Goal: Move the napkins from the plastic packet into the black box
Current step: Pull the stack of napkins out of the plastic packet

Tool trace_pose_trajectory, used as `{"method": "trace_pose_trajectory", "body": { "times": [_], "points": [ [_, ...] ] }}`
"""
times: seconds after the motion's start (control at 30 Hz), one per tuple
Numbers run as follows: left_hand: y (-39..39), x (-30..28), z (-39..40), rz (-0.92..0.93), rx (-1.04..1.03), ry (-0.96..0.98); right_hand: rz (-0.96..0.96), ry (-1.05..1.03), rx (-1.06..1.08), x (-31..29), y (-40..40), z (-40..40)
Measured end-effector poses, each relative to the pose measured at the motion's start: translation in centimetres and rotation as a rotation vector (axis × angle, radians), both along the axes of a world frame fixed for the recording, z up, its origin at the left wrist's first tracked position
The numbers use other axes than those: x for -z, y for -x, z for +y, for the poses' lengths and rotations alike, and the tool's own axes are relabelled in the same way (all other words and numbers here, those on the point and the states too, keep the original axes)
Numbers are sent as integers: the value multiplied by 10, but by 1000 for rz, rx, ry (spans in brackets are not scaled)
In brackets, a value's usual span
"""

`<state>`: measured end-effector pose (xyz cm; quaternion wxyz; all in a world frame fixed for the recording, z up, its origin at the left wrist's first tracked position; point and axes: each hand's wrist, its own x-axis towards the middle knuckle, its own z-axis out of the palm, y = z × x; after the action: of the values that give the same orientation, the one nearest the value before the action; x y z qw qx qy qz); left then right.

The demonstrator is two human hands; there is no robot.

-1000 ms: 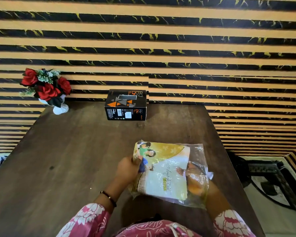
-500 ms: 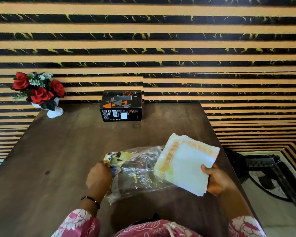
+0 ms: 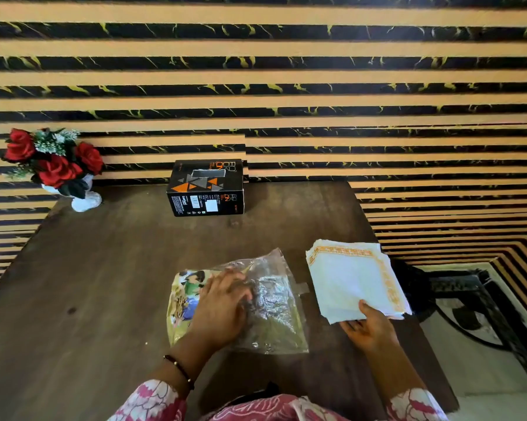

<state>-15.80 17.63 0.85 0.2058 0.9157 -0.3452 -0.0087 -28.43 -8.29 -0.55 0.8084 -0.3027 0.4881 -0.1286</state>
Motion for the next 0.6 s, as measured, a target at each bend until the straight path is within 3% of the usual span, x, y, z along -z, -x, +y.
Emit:
{"method": "trace_pose_trajectory", "body": {
  "times": [0.13,0.23,0.47,0.6],
  "points": [
    [5,11,-8,116,1,-254,148,-33,-283,-7,2,13],
    [8,13,-11,128,-42,-286,215,1,-502,-20,7,42],
    [21,26,2,134,-90,-304,11,694,-942,-26,-16,62],
    [26,33,32,245,-326,-404,45,888,-1202,-12,-26,73]
  ]
}}
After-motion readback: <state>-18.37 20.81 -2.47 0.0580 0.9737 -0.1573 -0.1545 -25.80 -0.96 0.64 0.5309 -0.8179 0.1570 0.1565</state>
